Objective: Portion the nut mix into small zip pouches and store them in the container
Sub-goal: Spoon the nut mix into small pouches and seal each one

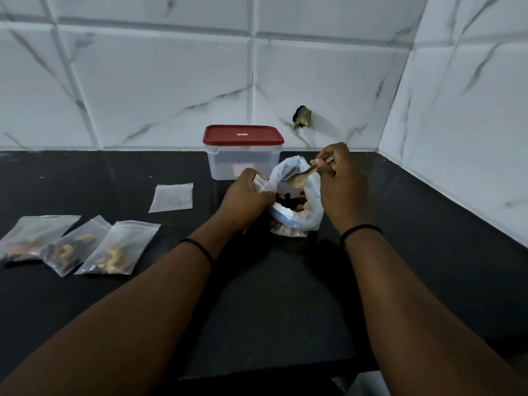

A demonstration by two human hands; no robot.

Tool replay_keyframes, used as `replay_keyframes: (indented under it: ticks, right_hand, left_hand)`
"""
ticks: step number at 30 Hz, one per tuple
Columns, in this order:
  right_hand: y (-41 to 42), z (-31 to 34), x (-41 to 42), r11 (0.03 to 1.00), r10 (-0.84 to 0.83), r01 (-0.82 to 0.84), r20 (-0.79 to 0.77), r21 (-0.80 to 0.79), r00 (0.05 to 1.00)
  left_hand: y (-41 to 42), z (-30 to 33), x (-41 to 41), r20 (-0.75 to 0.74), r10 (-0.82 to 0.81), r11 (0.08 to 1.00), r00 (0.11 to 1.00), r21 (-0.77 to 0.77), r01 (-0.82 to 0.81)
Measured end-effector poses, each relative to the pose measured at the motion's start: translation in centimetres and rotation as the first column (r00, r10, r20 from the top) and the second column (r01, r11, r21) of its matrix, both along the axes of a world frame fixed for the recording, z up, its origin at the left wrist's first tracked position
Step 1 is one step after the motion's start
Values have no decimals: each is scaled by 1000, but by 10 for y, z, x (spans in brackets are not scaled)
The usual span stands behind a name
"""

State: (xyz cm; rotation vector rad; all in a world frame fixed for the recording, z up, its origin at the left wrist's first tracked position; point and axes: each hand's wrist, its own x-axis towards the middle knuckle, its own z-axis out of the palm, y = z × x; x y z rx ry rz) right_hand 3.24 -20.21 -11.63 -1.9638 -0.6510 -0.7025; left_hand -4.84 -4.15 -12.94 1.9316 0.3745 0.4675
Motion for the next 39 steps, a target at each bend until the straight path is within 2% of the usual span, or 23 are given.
replay_keyframes:
  ticks: [3,8,10,14,17,21,25,31,35,39]
  right_hand:
    - [7,-4,2,998,-31,26,-92,-50,995]
    - [7,-6,13,990,-87,119,-342,76,936]
    - [9,-9,16,989,-88,129,-432,67,897]
    - [15,-12,13,994,-77,103,-474,28,877]
    - [17,-12,12,986,-2,93,-539,142,842]
    - [13,-11,15,919,108,159,-619,360,778]
    - [7,-7,20,869,148,206,-635,449,758]
    - [3,3,13,850,142,222,-612,479,778]
    - [4,16,1,815,175,186,-539,549,824]
    - [11,21,-12,836,210,106,-492,539,845]
  left_hand:
    - [1,-1,0,15,-5,1000,1000,2,5]
    - [1,-2,-1,5,-9,1000,1000,19,9]
    - [0,-2,-2,12,-35,999,999,19,35]
    - [-1,-2,-1,13,-83,997,996,5,83]
    - [0,-2,-3,14,-102,994,995,-26,102]
    - [0,-1,-5,49,-82,990,995,-107,87]
    - [1,1,-6,94,-46,989,994,-138,58]
    - [9,2,-8,82,56,991,995,120,-66]
    - [8,3,-10,106,68,990,992,120,-80]
    - [6,2,-10,130,64,987,990,142,-82]
